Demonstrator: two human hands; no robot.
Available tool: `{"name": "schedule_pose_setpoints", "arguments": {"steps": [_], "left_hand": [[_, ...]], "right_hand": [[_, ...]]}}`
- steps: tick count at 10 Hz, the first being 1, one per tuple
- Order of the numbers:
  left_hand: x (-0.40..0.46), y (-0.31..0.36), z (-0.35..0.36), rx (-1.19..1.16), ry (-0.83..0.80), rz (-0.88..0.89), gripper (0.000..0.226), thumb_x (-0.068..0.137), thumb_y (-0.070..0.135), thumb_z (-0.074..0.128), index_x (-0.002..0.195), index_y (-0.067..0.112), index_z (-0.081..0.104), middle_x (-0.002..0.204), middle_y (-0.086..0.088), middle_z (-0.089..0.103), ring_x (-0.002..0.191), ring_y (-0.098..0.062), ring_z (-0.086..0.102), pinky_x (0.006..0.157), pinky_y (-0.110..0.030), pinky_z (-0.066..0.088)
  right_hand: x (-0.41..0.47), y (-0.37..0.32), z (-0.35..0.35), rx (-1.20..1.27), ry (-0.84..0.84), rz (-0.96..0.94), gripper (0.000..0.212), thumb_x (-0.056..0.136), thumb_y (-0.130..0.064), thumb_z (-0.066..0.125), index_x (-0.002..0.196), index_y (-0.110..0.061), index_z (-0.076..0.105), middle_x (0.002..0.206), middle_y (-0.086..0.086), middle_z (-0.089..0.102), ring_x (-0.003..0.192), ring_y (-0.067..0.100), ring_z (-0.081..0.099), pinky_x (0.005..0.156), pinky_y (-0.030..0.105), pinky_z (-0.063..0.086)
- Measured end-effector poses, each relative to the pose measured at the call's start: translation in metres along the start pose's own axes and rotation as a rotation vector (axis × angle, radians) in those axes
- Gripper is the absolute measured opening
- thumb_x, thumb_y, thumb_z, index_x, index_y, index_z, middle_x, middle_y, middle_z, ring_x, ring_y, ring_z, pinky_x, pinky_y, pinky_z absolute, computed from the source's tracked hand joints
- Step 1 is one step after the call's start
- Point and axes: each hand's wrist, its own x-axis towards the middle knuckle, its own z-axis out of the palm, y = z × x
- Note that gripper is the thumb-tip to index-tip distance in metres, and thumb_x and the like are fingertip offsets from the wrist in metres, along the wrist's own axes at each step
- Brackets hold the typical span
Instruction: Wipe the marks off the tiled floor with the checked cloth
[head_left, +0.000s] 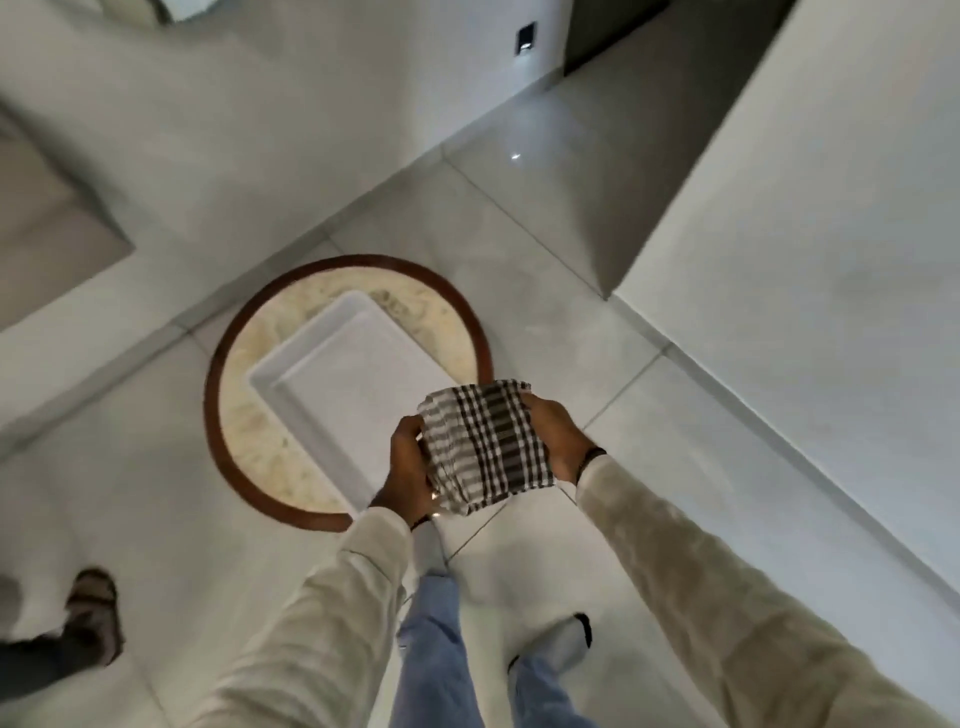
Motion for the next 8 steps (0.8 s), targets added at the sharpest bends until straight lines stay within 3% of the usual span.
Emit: {"name": "schedule_pose_setpoints", "arguments": {"steps": [1, 2, 3, 4, 5, 6, 7, 8], "left_hand": [[0.037, 0.032, -0.064, -0.113, 0.125, 0.033, 0.056, 0.097, 0.057, 0.056, 0.128, 0.014, 0.072, 0.125, -0.013, 0.08, 0.118, -0.036, 0.072, 0.1, -0.048, 0.059], [0.077, 0.048, -0.115, 0.085, 0.224, 0.088, 0.044, 0.096, 0.037, 0.073, 0.131, 0.011, 0.073, 0.117, -0.012, 0.083, 0.105, -0.032, 0.078, 0.088, -0.04, 0.063], [0.124, 0.053, -0.152, 0.314, 0.433, 0.129, 0.038, 0.093, 0.01, 0.074, 0.13, 0.009, 0.068, 0.12, -0.015, 0.079, 0.101, -0.034, 0.077, 0.091, -0.046, 0.065], [0.162, 0.055, -0.166, 0.393, 0.531, 0.112, 0.041, 0.091, 0.009, 0.075, 0.131, 0.013, 0.068, 0.128, -0.012, 0.076, 0.096, -0.028, 0.073, 0.087, -0.037, 0.061], [0.183, 0.052, -0.173, 0.553, 0.598, 0.109, 0.045, 0.092, 0.012, 0.074, 0.135, 0.01, 0.063, 0.134, -0.015, 0.073, 0.116, -0.037, 0.072, 0.1, -0.043, 0.062], [0.175, 0.051, -0.168, 0.824, 0.589, 0.199, 0.045, 0.093, 0.007, 0.067, 0.136, 0.003, 0.055, 0.136, -0.022, 0.07, 0.122, -0.044, 0.07, 0.102, -0.047, 0.059], [0.157, 0.055, -0.154, 1.069, 0.611, 0.337, 0.062, 0.093, 0.0, 0.061, 0.15, -0.001, 0.04, 0.151, -0.027, 0.051, 0.134, -0.048, 0.057, 0.11, -0.053, 0.053], [0.13, 0.065, -0.126, 1.322, 0.567, 0.433, 0.075, 0.1, 0.009, 0.056, 0.165, -0.004, 0.02, 0.17, -0.028, 0.029, 0.156, -0.048, 0.033, 0.131, -0.054, 0.033]], "right_hand": [[0.047, -0.005, 0.067, -0.119, -0.028, -0.003, 0.045, 0.106, -0.038, 0.06, 0.13, -0.001, 0.071, 0.123, 0.02, 0.079, 0.116, 0.037, 0.075, 0.106, 0.051, 0.059], [0.101, 0.002, 0.127, -0.274, -0.125, -0.004, 0.039, 0.102, -0.031, 0.069, 0.129, -0.003, 0.072, 0.122, 0.017, 0.079, 0.113, 0.032, 0.076, 0.098, 0.039, 0.063], [0.149, 0.011, 0.161, -0.508, -0.214, -0.031, 0.037, 0.096, -0.019, 0.077, 0.129, -0.003, 0.072, 0.121, 0.014, 0.079, 0.105, 0.023, 0.076, 0.085, 0.024, 0.063], [0.189, 0.022, 0.178, -0.767, -0.166, -0.072, 0.044, 0.091, -0.005, 0.077, 0.135, -0.002, 0.069, 0.132, 0.022, 0.074, 0.119, 0.036, 0.071, 0.107, 0.047, 0.058], [0.209, 0.031, 0.184, -0.979, -0.053, -0.18, 0.051, 0.088, -0.002, 0.076, 0.138, -0.004, 0.066, 0.137, 0.02, 0.071, 0.127, 0.035, 0.066, 0.115, 0.044, 0.051], [0.206, 0.037, 0.182, -1.057, -0.024, -0.262, 0.055, 0.089, -0.006, 0.076, 0.142, -0.006, 0.063, 0.141, 0.018, 0.069, 0.129, 0.035, 0.065, 0.115, 0.043, 0.051], [0.189, 0.03, 0.167, -0.986, 0.057, -0.387, 0.049, 0.086, -0.005, 0.077, 0.135, -0.008, 0.068, 0.125, 0.018, 0.077, 0.111, 0.033, 0.074, 0.102, 0.048, 0.061], [0.165, 0.014, 0.14, -0.803, 0.181, -0.487, 0.039, 0.082, -0.005, 0.08, 0.121, -0.013, 0.074, 0.104, 0.01, 0.08, 0.092, 0.029, 0.078, 0.09, 0.047, 0.066]]}}
